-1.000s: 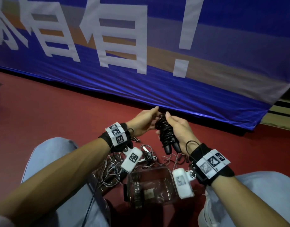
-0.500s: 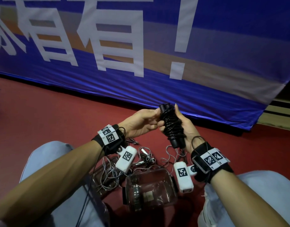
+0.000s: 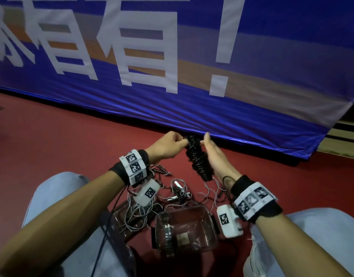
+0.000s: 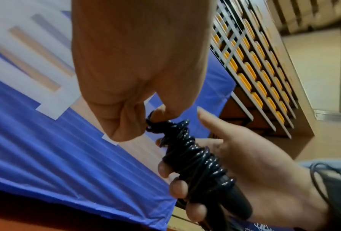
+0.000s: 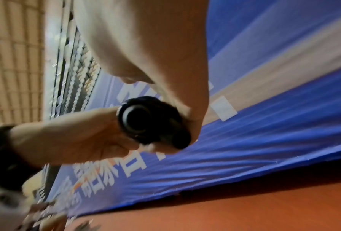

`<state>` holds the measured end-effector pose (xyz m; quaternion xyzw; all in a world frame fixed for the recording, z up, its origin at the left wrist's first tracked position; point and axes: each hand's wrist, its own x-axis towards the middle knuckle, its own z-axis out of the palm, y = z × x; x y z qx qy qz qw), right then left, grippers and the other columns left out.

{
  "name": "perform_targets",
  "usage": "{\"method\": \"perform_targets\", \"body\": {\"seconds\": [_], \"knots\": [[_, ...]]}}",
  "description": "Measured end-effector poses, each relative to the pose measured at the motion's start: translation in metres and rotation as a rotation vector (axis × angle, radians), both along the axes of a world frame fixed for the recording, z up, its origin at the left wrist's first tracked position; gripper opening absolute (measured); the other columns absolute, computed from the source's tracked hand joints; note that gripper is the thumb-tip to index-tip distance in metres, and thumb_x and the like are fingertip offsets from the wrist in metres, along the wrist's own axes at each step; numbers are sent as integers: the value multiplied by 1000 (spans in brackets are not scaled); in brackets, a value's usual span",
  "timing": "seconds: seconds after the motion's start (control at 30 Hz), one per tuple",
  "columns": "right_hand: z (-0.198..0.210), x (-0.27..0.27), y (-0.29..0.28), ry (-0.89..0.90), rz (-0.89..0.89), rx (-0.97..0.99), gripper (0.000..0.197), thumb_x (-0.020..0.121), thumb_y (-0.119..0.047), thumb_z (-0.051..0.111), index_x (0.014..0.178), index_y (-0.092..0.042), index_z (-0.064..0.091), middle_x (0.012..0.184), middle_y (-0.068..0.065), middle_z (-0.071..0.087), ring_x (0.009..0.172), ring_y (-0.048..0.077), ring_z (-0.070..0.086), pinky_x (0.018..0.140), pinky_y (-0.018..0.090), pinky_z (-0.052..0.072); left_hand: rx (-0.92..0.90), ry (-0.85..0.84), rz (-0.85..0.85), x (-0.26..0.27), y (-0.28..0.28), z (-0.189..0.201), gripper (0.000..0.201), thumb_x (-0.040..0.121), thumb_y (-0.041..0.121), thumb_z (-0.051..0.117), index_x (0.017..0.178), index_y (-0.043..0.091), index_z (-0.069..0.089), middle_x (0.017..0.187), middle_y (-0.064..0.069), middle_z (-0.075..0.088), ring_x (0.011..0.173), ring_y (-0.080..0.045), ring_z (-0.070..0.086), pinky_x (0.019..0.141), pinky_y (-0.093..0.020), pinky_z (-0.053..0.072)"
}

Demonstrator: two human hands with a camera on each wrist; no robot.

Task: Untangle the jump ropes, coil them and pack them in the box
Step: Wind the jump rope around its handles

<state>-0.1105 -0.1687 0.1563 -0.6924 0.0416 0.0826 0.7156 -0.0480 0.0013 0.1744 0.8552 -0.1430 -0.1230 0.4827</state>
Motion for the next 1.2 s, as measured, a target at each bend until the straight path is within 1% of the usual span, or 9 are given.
{"method": "perform_targets", "body": {"seconds": [0.17, 0.33, 0.47, 0.6, 0.73, 0.83, 0.93, 1.1, 1.2], "knots": [[-22, -4, 8, -130, -81, -387, 63, 76, -85, 61, 105, -30, 65, 77, -6, 69, 62, 12, 61, 57, 32, 48, 10, 103, -64, -4, -1, -11, 30, 102, 19, 49, 75, 7, 55, 59, -6, 43, 47, -13, 35, 45, -24, 29], [-12, 6, -3, 105, 29, 190, 44, 96, -55, 60, 111, -13, 57, 71, 9, 56, 50, 19, 51, 41, 22, 36, -433, 438, -100, 0, 3, 3, 25, 101, 6, 41, 78, 13, 47, 60, 5, 37, 50, -6, 29, 45, -18, 21], [-5, 9, -11, 253, 277, 639, 38, 98, -53, 49, 105, -15, 51, 70, 6, 44, 49, 13, 41, 37, 19, 29, -667, 625, -174, -3, 9, 17, 21, 104, 7, 41, 84, 14, 46, 68, 6, 30, 50, -1, 25, 45, -16, 15], [-5, 13, -5, 148, 124, 385, 31, 100, -44, 51, 103, -13, 52, 70, 10, 54, 51, 18, 48, 40, 22, 35, -709, 598, -108, -4, 9, 15, 21, 103, 12, 52, 87, 8, 65, 69, 5, 37, 51, -1, 27, 47, -16, 15], [-14, 16, 1, -1, -57, 151, 21, 103, -33, 55, 106, -13, 56, 74, 11, 61, 53, 21, 57, 47, 28, 45, -731, 555, -70, -11, 1, 10, 20, 97, 30, 65, 86, 15, 72, 71, 6, 40, 56, -4, 21, 50, -20, 13], [-20, 16, -1, -146, -70, -82, 27, 101, -32, 62, 115, -12, 52, 78, 7, 63, 56, 18, 60, 52, 33, 49, -664, 499, -54, -15, -4, 6, 26, 94, 38, 67, 96, 12, 67, 70, 4, 31, 67, -13, 11, 53, -24, 12], [-23, 18, -1, -222, -11, -272, 35, 96, -36, 69, 119, -16, 51, 77, 5, 67, 61, 20, 63, 56, 37, 50, -636, 464, -23, -14, -5, -2, 26, 94, 37, 67, 88, 14, 74, 65, 5, 32, 58, -9, 16, 49, -22, 15], [-14, 21, -4, -139, 28, -55, 49, 84, -39, 79, 117, -12, 55, 72, 4, 67, 56, 22, 63, 54, 33, 50, -655, 472, -66, -11, -7, 5, 32, 96, 37, 62, 100, 6, 64, 65, 3, 31, 52, -4, 23, 47, -20, 15], [-4, 15, -7, 35, 231, 298, 55, 79, -47, 71, 113, -6, 56, 70, 9, 57, 52, 19, 54, 45, 26, 41, -716, 531, -142, -15, -8, 12, 32, 95, 41, 59, 83, 11, 59, 64, 5, 30, 50, -3, 19, 42, -16, 17]]}}
